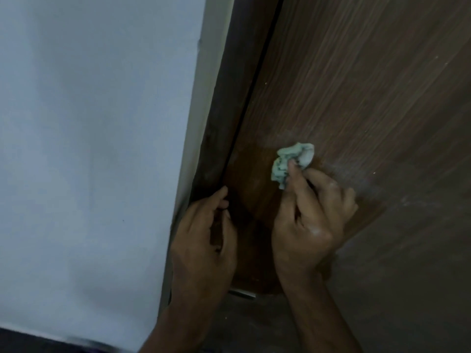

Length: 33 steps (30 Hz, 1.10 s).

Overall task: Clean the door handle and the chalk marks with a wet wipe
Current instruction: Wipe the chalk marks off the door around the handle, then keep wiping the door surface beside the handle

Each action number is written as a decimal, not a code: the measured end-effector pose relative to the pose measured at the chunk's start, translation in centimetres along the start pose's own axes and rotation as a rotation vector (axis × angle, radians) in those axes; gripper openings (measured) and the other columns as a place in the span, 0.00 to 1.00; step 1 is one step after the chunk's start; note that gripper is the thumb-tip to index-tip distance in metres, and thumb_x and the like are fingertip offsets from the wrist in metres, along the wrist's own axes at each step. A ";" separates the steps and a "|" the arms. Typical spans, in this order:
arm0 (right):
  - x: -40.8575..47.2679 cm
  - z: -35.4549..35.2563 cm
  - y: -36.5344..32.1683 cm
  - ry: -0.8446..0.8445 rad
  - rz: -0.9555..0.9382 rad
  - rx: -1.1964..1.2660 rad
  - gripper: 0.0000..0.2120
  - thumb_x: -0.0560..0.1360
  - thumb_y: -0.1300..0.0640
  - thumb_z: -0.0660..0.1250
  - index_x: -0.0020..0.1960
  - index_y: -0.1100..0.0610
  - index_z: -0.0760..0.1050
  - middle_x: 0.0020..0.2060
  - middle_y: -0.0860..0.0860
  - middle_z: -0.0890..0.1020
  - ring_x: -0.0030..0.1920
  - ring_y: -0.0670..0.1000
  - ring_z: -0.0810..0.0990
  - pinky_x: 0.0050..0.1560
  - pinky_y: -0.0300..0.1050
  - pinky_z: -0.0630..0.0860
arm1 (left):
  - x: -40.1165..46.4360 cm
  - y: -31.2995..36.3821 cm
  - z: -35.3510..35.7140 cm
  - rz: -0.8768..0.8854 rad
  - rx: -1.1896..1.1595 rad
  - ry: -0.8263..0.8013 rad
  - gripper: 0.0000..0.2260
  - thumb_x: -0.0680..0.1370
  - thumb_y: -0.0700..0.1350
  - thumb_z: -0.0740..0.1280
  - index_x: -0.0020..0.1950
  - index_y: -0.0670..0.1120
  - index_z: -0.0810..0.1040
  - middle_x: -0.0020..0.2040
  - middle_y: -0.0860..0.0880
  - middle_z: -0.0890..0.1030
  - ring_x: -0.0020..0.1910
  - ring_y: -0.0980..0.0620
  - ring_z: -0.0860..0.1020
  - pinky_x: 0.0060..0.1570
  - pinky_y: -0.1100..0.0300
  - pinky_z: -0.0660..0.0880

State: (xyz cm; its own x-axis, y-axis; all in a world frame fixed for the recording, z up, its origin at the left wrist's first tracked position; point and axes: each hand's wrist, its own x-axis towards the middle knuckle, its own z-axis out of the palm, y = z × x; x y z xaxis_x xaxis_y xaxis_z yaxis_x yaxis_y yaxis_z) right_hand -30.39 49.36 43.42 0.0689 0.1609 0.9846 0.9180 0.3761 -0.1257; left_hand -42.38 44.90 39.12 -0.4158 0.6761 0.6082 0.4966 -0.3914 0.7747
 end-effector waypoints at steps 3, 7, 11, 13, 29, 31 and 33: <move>-0.6 0.8 -0.8 -0.068 -0.054 -0.013 0.10 0.83 0.61 0.65 0.57 0.57 0.85 0.48 0.53 0.85 0.46 0.53 0.76 0.45 0.53 0.71 | -0.4 -0.3 0.1 -0.021 0.019 -0.018 0.16 0.77 0.35 0.69 0.64 0.41 0.81 0.56 0.48 0.83 0.55 0.63 0.75 0.61 0.79 0.66; -2.2 2.4 -2.6 -0.305 -0.268 0.017 0.10 0.82 0.58 0.65 0.59 0.55 0.83 0.52 0.50 0.84 0.50 0.52 0.74 0.47 0.52 0.65 | -0.7 -0.5 0.3 -0.090 0.055 -0.055 0.18 0.75 0.34 0.71 0.66 0.41 0.80 0.58 0.45 0.83 0.57 0.56 0.75 0.61 0.80 0.62; -3.9 1.3 -1.4 -0.368 -0.264 -0.008 0.10 0.80 0.57 0.69 0.59 0.54 0.83 0.53 0.49 0.85 0.51 0.51 0.75 0.49 0.51 0.65 | -1.4 -1.1 -0.2 -0.141 0.103 -0.089 0.21 0.73 0.31 0.72 0.65 0.40 0.81 0.56 0.44 0.84 0.55 0.52 0.77 0.59 0.77 0.64; -3.1 1.0 -0.6 -0.257 -0.199 -0.028 0.09 0.81 0.57 0.67 0.59 0.53 0.84 0.51 0.48 0.85 0.50 0.51 0.74 0.49 0.50 0.65 | -1.8 -1.2 -0.6 -0.169 0.104 -0.123 0.22 0.74 0.33 0.72 0.67 0.43 0.80 0.57 0.46 0.83 0.54 0.50 0.80 0.57 0.71 0.69; -10.2 -0.8 2.3 -0.333 -0.093 -0.087 0.09 0.82 0.57 0.67 0.57 0.52 0.84 0.51 0.46 0.85 0.50 0.50 0.75 0.52 0.48 0.64 | -4.3 -3.0 -1.2 -0.164 0.127 -0.210 0.23 0.74 0.35 0.74 0.68 0.46 0.79 0.60 0.48 0.82 0.57 0.51 0.81 0.59 0.63 0.74; -11.0 -0.3 1.2 -0.398 -0.126 -0.080 0.08 0.81 0.58 0.68 0.56 0.54 0.84 0.51 0.47 0.86 0.50 0.51 0.75 0.50 0.49 0.65 | -4.8 -3.5 -1.3 -0.150 0.132 -0.216 0.22 0.74 0.35 0.74 0.67 0.46 0.80 0.60 0.48 0.82 0.57 0.52 0.80 0.59 0.67 0.73; -11.7 -0.1 0.3 -0.502 -0.150 -0.067 0.07 0.77 0.60 0.71 0.54 0.56 0.85 0.51 0.49 0.86 0.51 0.52 0.76 0.48 0.49 0.67 | -5.2 -3.9 -1.7 -0.142 0.137 -0.219 0.19 0.75 0.37 0.73 0.66 0.46 0.80 0.60 0.49 0.82 0.57 0.53 0.79 0.60 0.77 0.67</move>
State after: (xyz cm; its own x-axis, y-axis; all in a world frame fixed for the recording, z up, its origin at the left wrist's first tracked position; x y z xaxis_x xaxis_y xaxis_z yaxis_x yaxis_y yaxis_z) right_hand -30.89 47.47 31.85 -0.2456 0.5329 0.8097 0.9274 0.3724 0.0362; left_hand -43.47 41.83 33.28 -0.3216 0.8426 0.4320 0.5496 -0.2054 0.8098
